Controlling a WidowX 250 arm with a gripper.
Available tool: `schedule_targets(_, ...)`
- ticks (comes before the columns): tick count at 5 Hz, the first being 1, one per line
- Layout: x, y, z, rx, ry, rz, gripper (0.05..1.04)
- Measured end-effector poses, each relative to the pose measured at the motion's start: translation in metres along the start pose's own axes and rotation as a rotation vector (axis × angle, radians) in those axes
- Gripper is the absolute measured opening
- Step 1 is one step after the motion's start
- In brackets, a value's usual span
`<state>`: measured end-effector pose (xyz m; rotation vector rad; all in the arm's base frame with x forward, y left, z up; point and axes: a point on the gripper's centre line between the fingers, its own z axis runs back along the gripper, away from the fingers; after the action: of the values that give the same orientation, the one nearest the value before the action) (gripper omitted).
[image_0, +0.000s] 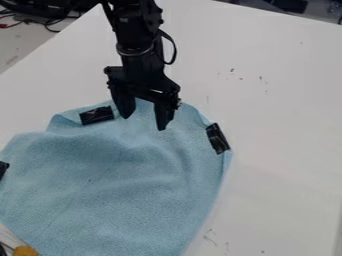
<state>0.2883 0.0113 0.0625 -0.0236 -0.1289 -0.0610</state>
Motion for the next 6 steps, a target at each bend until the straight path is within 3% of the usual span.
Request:
schedule_targets(1,-0.003,0.000,-0.008,-0.005,0.030,-0.004,1.001)
schedule_targets(4,0.016,0.077,-0.029,0.019,0.056,-0.012,1.000)
schedule_targets(5,0.015,0.090,-0.025,0.028,0.084,-0.001,1.001)
schedule_targets(6,0.003,0.094,-0.029,0.004,0.107,0.028,1.001)
